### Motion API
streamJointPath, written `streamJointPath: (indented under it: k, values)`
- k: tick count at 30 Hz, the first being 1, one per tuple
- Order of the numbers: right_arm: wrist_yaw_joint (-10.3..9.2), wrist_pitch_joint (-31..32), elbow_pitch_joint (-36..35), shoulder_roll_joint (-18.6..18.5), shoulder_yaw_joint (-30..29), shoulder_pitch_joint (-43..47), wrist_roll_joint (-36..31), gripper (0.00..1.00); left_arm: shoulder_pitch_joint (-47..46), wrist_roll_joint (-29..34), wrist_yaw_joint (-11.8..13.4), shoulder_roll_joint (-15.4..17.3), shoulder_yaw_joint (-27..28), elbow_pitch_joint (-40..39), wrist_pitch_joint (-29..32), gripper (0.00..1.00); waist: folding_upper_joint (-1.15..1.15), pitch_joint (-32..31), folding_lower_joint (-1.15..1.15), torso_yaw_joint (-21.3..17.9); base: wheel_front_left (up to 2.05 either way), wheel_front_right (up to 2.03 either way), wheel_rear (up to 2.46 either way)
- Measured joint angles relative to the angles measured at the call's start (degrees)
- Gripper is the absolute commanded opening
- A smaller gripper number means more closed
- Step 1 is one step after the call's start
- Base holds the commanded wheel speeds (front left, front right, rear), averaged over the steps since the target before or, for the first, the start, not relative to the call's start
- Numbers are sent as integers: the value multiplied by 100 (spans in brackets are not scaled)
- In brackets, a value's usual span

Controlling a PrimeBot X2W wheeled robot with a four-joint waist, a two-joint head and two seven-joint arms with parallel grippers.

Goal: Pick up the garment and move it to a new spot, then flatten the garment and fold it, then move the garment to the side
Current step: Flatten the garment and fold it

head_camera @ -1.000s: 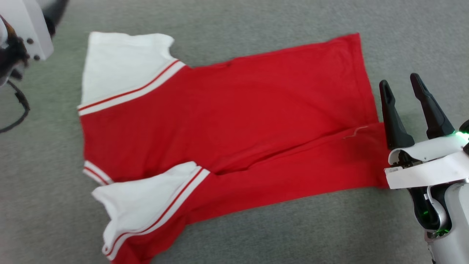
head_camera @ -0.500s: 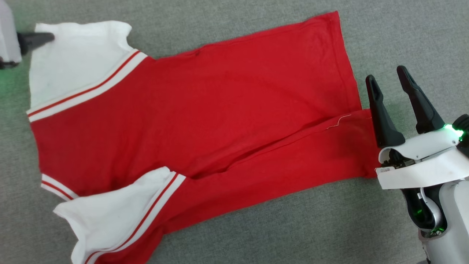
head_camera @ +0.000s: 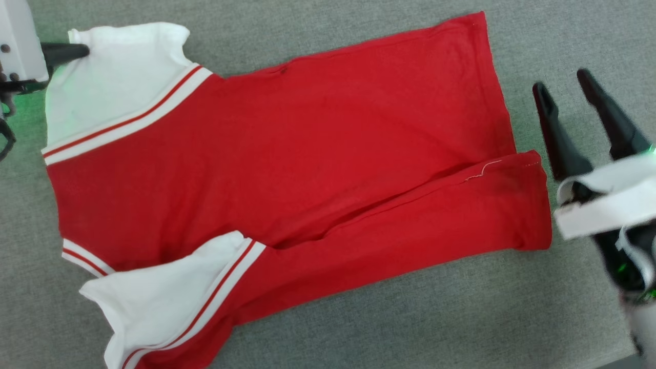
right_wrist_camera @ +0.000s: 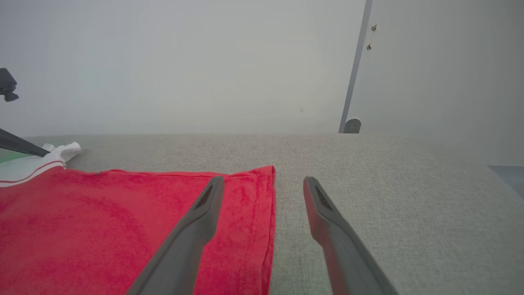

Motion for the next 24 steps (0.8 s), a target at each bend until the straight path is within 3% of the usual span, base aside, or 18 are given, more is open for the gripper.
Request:
streamJointPath:
  k: [7,11,14,21,24]
  values:
    - [1,2194,499,-726,593,-1280,294,100,-18,-90,0,-80,-55,-137,-141,0,0,26,0,136,0,0,0]
    - [0,3587,934,-999,914,-2164,769,100,-60,-152,0,-198,-115,-227,-186,0,0,65,0,279,0,0,0]
    - [1,4311,1349,-985,1004,-2679,1196,100,-85,-250,0,-258,-119,-293,-232,0,0,100,0,389,0,0,0]
    - [0,5310,2190,-944,1496,-3464,1457,100,-170,-348,-2,-370,-229,-443,-319,0,0,204,0,630,0,0,0]
    - [1,5371,2440,-939,1668,-3640,1457,100,-199,-401,-2,-396,-283,-546,-364,0,0,251,0,710,0,0,0]
